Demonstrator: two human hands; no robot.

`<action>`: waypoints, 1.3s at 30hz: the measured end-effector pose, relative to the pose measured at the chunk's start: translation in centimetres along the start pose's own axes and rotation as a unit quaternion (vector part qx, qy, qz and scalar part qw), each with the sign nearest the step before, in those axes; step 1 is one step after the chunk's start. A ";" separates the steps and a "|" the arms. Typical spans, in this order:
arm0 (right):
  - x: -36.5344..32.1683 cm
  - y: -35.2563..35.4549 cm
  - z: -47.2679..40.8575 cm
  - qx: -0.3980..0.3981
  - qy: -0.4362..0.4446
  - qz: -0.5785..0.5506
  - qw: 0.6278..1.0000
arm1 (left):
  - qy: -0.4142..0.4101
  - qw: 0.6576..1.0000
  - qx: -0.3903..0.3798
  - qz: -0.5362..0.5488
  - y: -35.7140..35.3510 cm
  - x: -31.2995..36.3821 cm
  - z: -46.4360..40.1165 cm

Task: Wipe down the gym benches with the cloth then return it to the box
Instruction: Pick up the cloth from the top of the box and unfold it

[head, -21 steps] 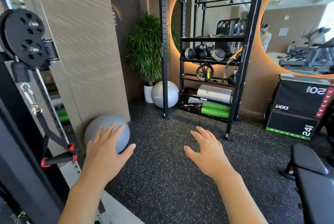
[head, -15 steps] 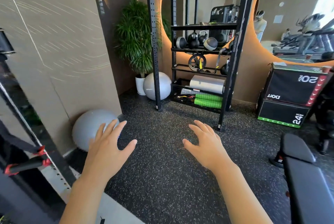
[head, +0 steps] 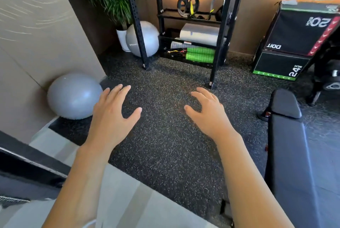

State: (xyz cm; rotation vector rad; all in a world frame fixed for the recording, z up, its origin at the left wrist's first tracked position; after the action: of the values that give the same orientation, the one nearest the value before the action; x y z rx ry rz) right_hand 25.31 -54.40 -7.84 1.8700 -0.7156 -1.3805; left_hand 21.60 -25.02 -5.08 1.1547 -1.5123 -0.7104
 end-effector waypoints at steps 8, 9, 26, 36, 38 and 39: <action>6.5 1.1 -4.3 0.027 -0.048 -0.003 0.998 | -0.026 0.998 -0.050 0.024 -5.6 4.1 -6.3; 7.0 1.1 -5.0 0.031 -0.052 -0.003 0.998 | -0.031 0.998 -0.054 0.026 -6.2 4.3 -7.4; 10.6 0.9 -24.8 0.099 -0.119 0.090 0.984 | -0.161 0.980 -0.095 0.072 -13.5 5.1 -32.7; 16.4 2.5 -31.6 0.112 -0.157 0.098 0.976 | -0.184 0.972 -0.120 0.079 -18.8 9.3 -42.1; 18.5 3.2 -32.7 0.114 -0.161 0.097 0.976 | -0.183 0.972 -0.124 0.080 -20.4 10.9 -43.7; 19.7 3.7 -33.3 0.114 -0.164 0.096 0.975 | -0.183 0.972 -0.125 0.080 -21.2 11.9 -44.5</action>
State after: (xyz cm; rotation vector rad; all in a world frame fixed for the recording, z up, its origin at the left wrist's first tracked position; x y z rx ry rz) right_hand 62.68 -64.83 -9.86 1.7020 -1.2337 -1.5496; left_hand 70.68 -37.62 -7.39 0.7274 -1.7384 -1.0103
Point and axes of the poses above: each hand's wrist, its own z-axis away from the middle knuckle, its own y-axis out of the back of the hand, x = y × z, the point moved 1 cm from there along -z, towards the middle knuckle, and after that the axes turned 7 degrees about y, right-handed, at the moved point
